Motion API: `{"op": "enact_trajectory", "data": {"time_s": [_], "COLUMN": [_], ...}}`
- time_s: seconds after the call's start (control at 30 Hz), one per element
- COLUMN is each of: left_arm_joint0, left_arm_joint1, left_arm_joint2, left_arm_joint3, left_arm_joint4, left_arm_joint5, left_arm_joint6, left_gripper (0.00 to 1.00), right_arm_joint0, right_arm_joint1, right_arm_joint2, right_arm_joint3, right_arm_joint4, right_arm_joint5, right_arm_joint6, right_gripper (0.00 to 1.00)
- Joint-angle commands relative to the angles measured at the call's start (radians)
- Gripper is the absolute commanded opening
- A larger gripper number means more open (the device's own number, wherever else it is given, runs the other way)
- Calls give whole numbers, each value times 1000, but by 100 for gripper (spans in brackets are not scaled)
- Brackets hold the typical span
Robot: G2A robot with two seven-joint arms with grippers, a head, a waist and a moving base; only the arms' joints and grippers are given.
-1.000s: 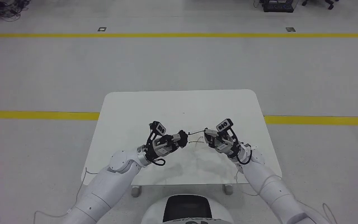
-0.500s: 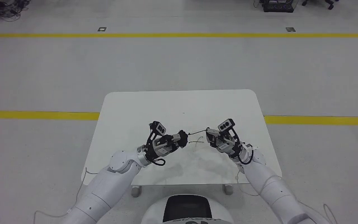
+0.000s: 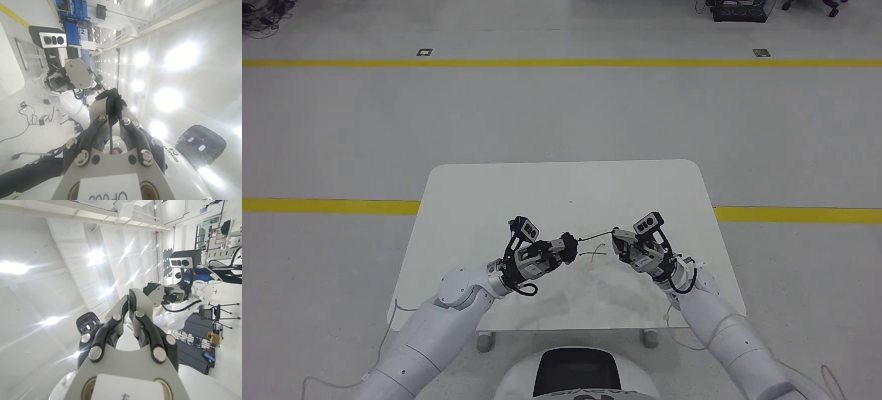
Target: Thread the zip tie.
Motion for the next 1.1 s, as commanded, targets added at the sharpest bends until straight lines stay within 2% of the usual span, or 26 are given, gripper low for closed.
{"op": "enact_trajectory", "data": {"time_s": [0.0, 0.7, 1.07], "left_arm_joint0": [0, 0, 0], "left_arm_joint1": [0, 0, 0], "left_arm_joint2": [0, 0, 0], "left_arm_joint3": [0, 0, 0], "left_arm_joint4": [0, 0, 0], "left_arm_joint5": [0, 0, 0], "left_arm_joint6": [0, 0, 0], "left_gripper": [0, 0, 0], "right_arm_joint0": [-2, -25, -64], "right_arm_joint1": [0, 8, 28], "right_arm_joint2": [2, 27, 87], "right_arm_joint3": [-1, -14, -40], "right_arm_joint4": [0, 8, 39], "right_arm_joint5": [-1, 0, 7], "right_arm_joint6": [0, 0, 0], "right_gripper": [0, 0, 0]}}
